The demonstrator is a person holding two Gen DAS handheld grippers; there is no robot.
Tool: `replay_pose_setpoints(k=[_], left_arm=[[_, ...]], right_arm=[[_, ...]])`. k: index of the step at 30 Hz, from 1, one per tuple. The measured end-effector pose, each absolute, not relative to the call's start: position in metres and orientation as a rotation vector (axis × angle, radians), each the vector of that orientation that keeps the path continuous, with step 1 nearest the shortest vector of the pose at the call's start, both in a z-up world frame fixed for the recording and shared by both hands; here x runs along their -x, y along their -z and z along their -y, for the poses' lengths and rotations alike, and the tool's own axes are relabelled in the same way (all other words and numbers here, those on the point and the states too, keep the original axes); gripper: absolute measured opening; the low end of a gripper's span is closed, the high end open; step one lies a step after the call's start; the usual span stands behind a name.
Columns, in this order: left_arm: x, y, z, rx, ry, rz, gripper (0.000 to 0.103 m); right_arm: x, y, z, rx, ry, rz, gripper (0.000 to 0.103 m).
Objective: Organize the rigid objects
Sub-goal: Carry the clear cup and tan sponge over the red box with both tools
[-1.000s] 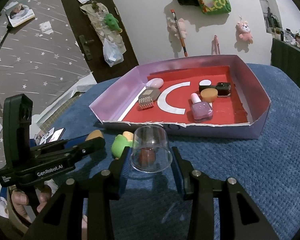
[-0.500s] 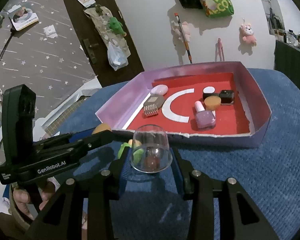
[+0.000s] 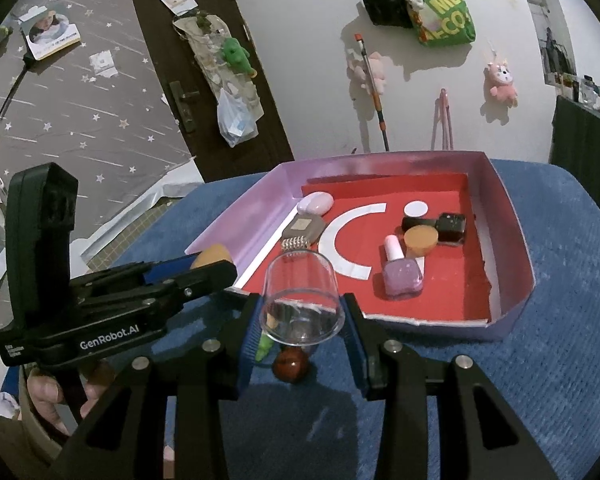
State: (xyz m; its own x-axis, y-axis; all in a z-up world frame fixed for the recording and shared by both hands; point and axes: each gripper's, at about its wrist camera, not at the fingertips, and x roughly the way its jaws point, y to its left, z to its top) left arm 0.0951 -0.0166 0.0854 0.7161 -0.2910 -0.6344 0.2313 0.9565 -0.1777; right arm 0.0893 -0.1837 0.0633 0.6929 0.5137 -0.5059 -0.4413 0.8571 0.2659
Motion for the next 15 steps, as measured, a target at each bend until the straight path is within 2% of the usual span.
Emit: replay_pose_setpoints(k=[15], left_arm=[[-0.122,-0.086,0.023,0.067,0.291,-0.731,0.036]], right_arm=[[-0.124,-0.067,0.184,-0.098,-0.519,-0.642,0.042]])
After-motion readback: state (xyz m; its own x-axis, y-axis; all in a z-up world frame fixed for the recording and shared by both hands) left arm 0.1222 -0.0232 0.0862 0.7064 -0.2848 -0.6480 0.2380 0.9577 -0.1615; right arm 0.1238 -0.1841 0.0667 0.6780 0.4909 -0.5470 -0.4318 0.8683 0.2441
